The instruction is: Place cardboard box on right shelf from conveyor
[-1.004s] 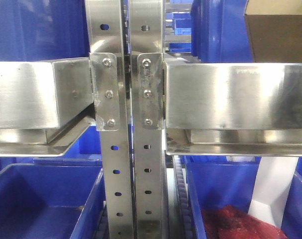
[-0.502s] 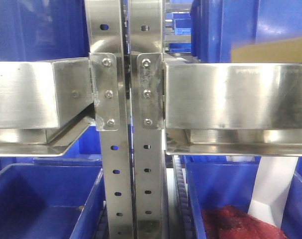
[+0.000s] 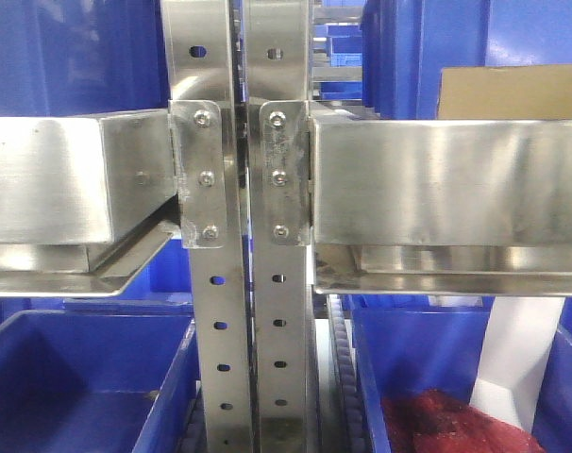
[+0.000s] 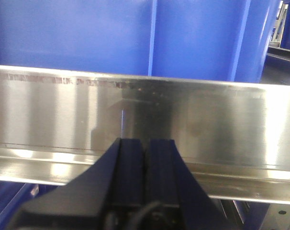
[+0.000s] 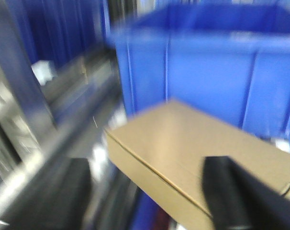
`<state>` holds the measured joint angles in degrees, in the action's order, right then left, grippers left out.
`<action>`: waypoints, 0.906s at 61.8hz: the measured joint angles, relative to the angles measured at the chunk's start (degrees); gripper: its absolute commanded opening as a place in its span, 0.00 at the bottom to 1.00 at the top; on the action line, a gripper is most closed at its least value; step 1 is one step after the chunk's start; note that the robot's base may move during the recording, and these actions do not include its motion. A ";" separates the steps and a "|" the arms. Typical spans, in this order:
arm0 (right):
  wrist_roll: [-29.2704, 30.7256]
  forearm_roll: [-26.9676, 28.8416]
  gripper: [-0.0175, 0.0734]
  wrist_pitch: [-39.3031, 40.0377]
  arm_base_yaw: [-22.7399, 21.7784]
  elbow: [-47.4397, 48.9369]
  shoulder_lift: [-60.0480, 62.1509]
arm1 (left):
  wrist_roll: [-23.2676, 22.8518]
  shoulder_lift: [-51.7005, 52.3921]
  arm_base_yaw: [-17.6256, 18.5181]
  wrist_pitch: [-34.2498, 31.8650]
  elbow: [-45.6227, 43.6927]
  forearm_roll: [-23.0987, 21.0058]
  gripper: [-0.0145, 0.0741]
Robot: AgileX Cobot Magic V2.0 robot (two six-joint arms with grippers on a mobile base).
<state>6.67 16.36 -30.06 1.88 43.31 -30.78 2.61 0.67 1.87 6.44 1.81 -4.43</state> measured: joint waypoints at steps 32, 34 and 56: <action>-6.67 -3.22 0.25 0.73 0.00 -9.34 23.04 | 0.00 0.00 0.00 0.00 0.00 0.00 0.03; -6.67 -3.22 0.25 0.84 0.00 -9.45 23.04 | 0.00 0.00 0.00 0.00 0.00 0.00 0.03; -6.67 -3.25 0.25 1.05 0.00 -9.55 23.13 | 0.00 0.00 0.00 0.00 0.00 0.00 0.03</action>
<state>0.00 13.12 -29.00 1.88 33.75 -7.66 2.61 0.67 1.87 6.44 1.81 -4.43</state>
